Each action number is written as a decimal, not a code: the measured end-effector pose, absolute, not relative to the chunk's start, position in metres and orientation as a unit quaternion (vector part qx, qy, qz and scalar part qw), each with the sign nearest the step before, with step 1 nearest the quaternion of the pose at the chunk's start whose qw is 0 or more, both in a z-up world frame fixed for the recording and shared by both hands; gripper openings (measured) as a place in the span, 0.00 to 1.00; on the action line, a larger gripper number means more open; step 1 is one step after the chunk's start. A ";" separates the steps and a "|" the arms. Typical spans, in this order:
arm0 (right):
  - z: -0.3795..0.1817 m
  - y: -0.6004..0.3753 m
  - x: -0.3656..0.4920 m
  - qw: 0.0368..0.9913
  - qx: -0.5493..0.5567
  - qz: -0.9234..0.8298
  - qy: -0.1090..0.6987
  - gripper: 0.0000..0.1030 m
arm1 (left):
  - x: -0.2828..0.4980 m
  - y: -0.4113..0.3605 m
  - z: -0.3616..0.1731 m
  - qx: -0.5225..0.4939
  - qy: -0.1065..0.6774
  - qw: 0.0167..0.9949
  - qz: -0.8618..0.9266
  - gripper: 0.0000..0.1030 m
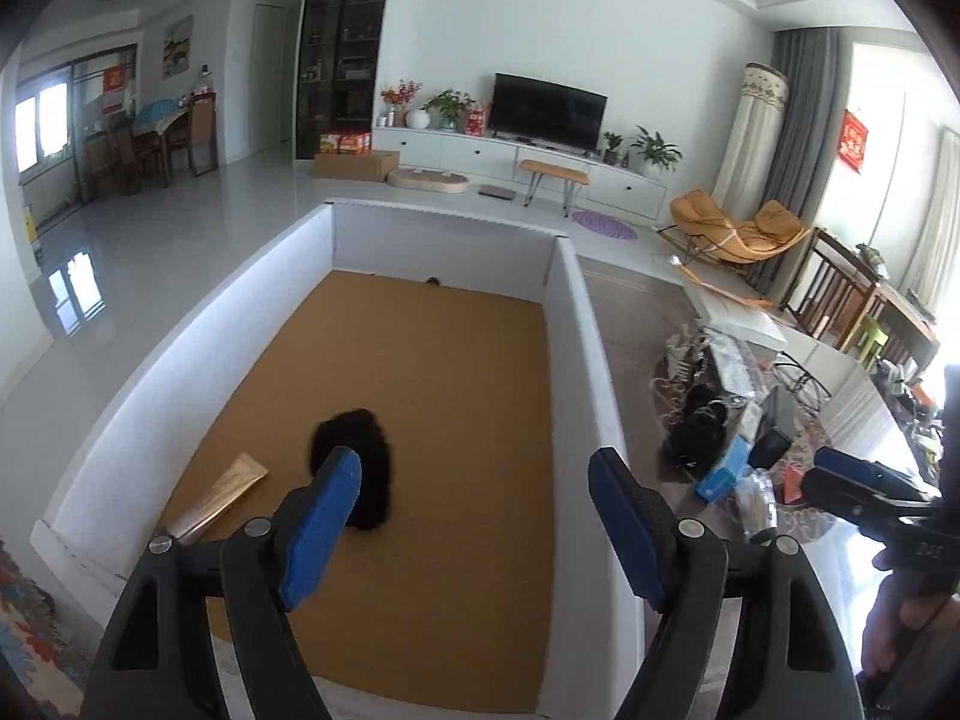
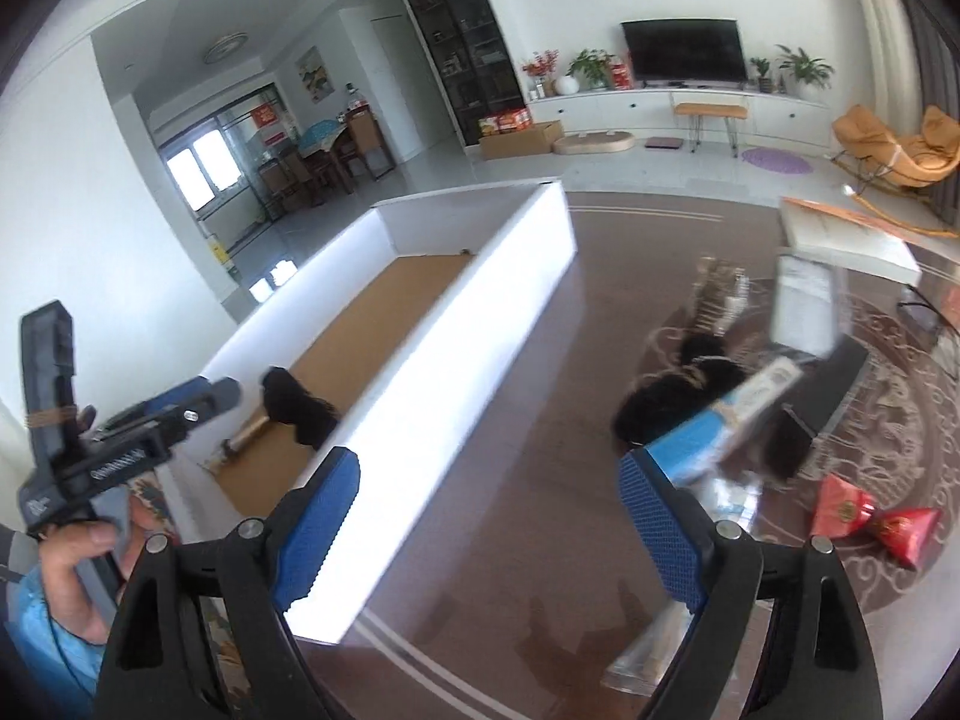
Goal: Organize objects
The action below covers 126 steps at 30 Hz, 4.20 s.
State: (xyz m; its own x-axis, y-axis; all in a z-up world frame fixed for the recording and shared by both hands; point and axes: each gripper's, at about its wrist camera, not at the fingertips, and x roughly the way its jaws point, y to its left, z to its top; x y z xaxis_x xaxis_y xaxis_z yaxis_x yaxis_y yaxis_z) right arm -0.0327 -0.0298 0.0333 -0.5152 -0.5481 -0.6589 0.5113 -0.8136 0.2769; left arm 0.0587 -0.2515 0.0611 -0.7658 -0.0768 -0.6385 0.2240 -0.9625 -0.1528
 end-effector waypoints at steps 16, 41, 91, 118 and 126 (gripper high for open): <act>-0.054 0.185 -0.025 -0.051 0.417 -0.907 0.000 0.88 | 0.014 -0.079 -0.041 0.413 0.079 -0.039 -0.906 0.96; -0.078 0.193 -0.038 -0.059 0.454 -0.889 -0.029 0.91 | -0.032 -0.079 -0.077 0.456 0.017 0.034 -0.889 1.00; -0.081 0.191 -0.040 -0.058 0.461 -0.885 -0.027 1.00 | -0.032 -0.079 -0.076 0.456 0.017 0.034 -0.889 1.00; -0.081 0.191 -0.040 -0.058 0.461 -0.885 -0.026 1.00 | -0.032 -0.079 -0.076 0.456 0.017 0.034 -0.889 1.00; -0.081 0.191 -0.041 -0.058 0.461 -0.885 -0.026 1.00 | -0.032 -0.079 -0.077 0.456 0.017 0.034 -0.889 1.00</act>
State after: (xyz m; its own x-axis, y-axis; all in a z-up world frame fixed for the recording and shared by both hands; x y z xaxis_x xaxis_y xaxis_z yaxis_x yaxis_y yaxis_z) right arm -0.0405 0.1907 -0.0809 -0.5688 0.0778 -0.8188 -0.1263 -0.9920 -0.0065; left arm -0.0324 -0.0794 -0.0765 -0.5813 -0.0447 -0.8125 0.0754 -0.9972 0.0009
